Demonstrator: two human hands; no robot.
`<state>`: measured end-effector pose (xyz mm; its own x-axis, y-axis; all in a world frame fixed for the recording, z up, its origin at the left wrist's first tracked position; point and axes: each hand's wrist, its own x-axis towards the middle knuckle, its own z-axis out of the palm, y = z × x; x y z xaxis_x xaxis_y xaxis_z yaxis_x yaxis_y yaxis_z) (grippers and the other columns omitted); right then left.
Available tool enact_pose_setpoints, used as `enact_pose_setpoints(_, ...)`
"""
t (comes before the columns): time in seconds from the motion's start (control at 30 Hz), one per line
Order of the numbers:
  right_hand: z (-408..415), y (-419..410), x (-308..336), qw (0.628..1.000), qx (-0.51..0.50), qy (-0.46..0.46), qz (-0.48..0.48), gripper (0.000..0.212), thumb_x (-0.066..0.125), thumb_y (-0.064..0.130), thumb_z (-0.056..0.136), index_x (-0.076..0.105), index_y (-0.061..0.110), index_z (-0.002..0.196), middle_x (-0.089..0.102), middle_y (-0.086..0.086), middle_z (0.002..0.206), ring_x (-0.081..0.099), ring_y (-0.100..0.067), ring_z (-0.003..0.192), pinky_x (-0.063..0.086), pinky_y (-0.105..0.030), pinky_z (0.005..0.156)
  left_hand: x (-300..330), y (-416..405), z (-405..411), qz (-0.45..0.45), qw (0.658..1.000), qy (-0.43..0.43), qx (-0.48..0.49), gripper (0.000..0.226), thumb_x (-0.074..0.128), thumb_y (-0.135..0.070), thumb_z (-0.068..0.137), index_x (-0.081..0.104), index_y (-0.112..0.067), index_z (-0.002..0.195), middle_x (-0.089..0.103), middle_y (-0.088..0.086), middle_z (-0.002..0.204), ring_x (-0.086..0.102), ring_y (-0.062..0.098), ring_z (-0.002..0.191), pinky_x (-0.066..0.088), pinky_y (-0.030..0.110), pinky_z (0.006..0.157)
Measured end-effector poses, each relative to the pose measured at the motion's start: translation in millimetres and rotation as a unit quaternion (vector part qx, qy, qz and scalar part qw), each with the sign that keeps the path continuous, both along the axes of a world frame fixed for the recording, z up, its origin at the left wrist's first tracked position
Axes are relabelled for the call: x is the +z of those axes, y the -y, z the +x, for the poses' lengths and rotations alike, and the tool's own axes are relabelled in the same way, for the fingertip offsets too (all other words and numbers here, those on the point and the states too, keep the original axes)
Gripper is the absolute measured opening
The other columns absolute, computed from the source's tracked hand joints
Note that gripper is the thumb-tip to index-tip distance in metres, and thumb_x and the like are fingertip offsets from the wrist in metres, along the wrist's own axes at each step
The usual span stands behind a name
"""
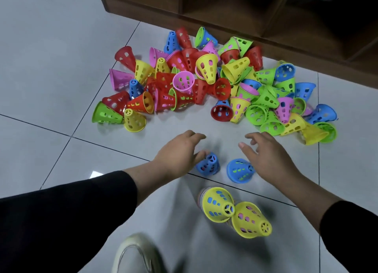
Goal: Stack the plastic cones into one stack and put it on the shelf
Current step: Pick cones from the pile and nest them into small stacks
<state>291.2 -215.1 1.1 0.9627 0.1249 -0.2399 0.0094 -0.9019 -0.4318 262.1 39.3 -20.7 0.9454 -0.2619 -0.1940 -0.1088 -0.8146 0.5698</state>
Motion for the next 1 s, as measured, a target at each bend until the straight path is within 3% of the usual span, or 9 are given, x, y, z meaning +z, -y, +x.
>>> enact_pose_setpoints(0.17,53,-32,-13,0.999,0.002,0.018,0.030,0.039,0.062,0.041,0.092,0.059,0.020,0.124,0.057,-0.002,0.114,0.055,-0.018,0.087,0.039,-0.027,0.077,-12,-51,23,0.019,0.990,0.036,0.139,0.045,0.056,-0.044,0.097,0.054,-0.020,0.135,0.057,0.004,0.128,0.061,0.023,0.105,0.050,0.036,0.087)
enact_pose_setpoints(0.27,75,-43,-21,1.000,-0.014,0.016,0.021,0.046,0.064,0.039,0.092,0.055,0.016,0.131,0.059,-0.008,0.115,0.057,-0.026,0.096,0.043,-0.031,0.079,-19,-66,36,0.025,0.986,0.021,0.166,0.044,0.057,-0.043,0.096,0.054,-0.021,0.134,0.063,0.002,0.122,0.063,0.020,0.098,0.051,0.035,0.081)
enact_pose_setpoints(0.43,103,-43,-34,0.994,-0.112,-0.016,0.002,0.067,0.061,0.036,0.094,0.028,0.019,0.149,0.065,-0.020,0.107,0.062,-0.039,0.097,0.043,-0.035,0.071,-23,-45,58,-0.055,0.978,-0.055,0.192,0.050,0.058,-0.041,0.097,0.044,-0.022,0.141,0.073,-0.001,0.086,0.067,0.021,0.086,0.052,0.035,0.079)
enact_pose_setpoints(0.5,112,-41,-34,0.992,-0.119,-0.043,-0.012,0.063,0.058,0.032,0.097,0.026,0.018,0.149,0.064,-0.022,0.107,0.062,-0.041,0.098,0.040,-0.034,0.070,-29,-30,71,-0.081,0.976,-0.084,0.184,0.052,0.057,-0.042,0.097,0.043,-0.022,0.143,0.073,0.003,0.088,0.068,0.021,0.082,0.052,0.036,0.082)
enact_pose_setpoints(0.6,122,-40,-34,0.993,-0.100,-0.049,-0.038,0.052,0.054,0.025,0.099,0.030,0.016,0.144,0.062,-0.017,0.092,0.063,-0.039,0.092,0.038,-0.034,0.066,-31,-5,92,-0.092,0.979,-0.098,0.155,0.056,0.056,-0.043,0.097,0.039,-0.022,0.146,0.069,0.009,0.111,0.066,0.026,0.093,0.052,0.038,0.089)
enact_pose_setpoints(0.73,128,-39,-36,0.995,-0.070,-0.042,-0.057,0.043,0.054,0.020,0.098,0.036,0.017,0.137,0.064,-0.016,0.092,0.062,-0.037,0.085,0.041,-0.034,0.064,-29,26,119,-0.002,0.993,-0.057,0.108,0.050,0.053,-0.036,0.099,0.041,-0.019,0.145,0.060,0.013,0.126,0.058,0.033,0.114,0.047,0.039,0.089)
enact_pose_setpoints(0.87,128,-39,-36,0.995,-0.055,-0.043,-0.073,0.035,0.053,0.024,0.099,0.039,0.013,0.130,0.062,-0.014,0.093,0.062,-0.036,0.086,0.043,-0.036,0.065,-25,52,136,0.108,0.992,-0.014,0.061,0.033,0.047,-0.019,0.099,0.044,-0.016,0.131,0.061,0.014,0.111,0.062,0.039,0.101,0.040,0.041,0.067)
enact_pose_setpoints(1.0,124,-37,-41,0.996,-0.066,-0.039,-0.042,0.035,0.054,0.025,0.099,0.041,0.013,0.129,0.066,-0.018,0.102,0.063,-0.039,0.093,0.047,-0.039,0.072,-16,70,146,0.186,0.982,0.018,0.017,0.037,0.043,-0.007,0.095,0.046,-0.013,0.131,0.062,0.014,0.114,0.063,0.037,0.103,0.037,0.037,0.066)
